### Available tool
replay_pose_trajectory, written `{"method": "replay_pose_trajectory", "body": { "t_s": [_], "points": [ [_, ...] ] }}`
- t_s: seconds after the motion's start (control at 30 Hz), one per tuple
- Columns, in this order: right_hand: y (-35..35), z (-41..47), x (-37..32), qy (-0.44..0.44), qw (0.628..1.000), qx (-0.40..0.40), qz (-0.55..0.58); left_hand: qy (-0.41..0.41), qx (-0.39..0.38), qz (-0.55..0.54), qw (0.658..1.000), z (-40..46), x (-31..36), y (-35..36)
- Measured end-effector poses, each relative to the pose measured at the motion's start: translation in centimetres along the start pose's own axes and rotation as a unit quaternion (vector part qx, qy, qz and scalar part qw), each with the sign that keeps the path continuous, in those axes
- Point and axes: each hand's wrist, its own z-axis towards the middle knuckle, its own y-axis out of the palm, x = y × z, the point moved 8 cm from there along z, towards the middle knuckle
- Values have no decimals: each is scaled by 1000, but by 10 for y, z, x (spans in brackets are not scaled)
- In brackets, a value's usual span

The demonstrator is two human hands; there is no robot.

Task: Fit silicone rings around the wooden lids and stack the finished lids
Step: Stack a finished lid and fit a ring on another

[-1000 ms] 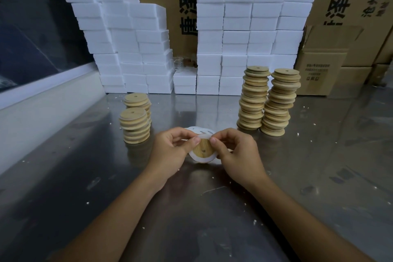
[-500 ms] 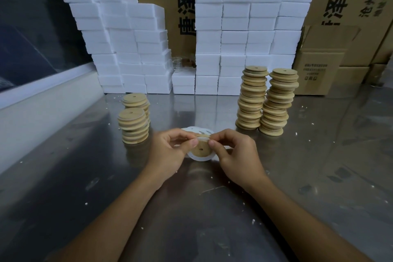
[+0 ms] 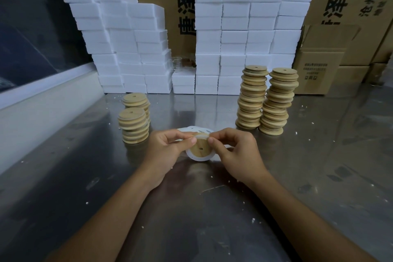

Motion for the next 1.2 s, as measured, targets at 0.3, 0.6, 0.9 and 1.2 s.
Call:
{"method": "replay_pose_trajectory", "body": {
  "t_s": [0.3, 0.6, 0.9, 1.2],
  "points": [
    [2, 2, 5, 29, 999, -4, 39, -12, 6, -17, 1000, 1, -4, -2],
    [2, -3, 2, 35, 997, 15, 60, 1, 26, -4, 1000, 1, -6, -1],
    [-2, -3, -3, 9, 1000, 13, 26, -35, 12, -55, 998, -1, -10, 0],
    [3, -6, 4, 54, 998, -6, 30, -56, -21, 13, 998, -3, -15, 2]
  ]
}}
